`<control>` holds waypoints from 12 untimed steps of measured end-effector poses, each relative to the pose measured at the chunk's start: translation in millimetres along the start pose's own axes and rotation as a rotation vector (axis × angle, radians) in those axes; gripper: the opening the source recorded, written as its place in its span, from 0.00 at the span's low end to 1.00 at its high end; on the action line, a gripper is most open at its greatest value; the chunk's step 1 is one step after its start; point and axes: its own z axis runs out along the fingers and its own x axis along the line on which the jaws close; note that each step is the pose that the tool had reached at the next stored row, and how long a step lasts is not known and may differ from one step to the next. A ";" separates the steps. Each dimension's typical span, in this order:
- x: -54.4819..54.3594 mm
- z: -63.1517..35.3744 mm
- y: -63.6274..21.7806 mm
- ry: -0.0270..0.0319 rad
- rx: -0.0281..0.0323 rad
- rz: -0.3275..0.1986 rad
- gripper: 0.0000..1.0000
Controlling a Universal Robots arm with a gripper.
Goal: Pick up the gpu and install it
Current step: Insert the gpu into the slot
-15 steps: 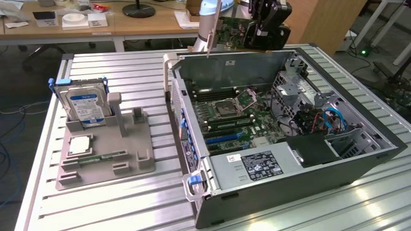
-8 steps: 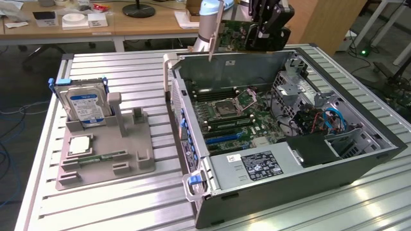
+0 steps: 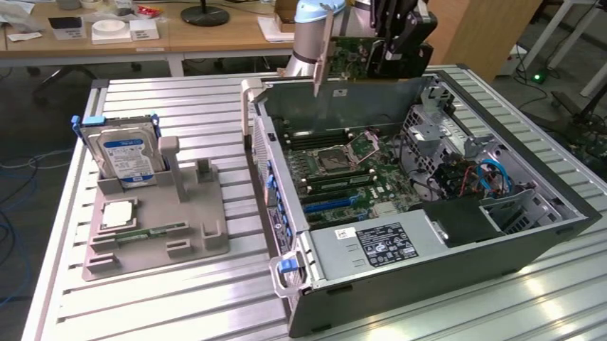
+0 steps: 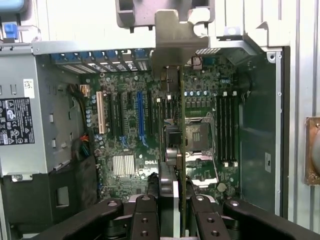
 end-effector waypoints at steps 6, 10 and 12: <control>1.3 9.3 0.0 -0.0050 -0.0004 0.000 0.29; 4.0 11.0 -0.6 -0.0077 -0.0004 0.000 0.29; 3.9 13.7 -2.0 -0.0077 -0.0005 0.000 0.29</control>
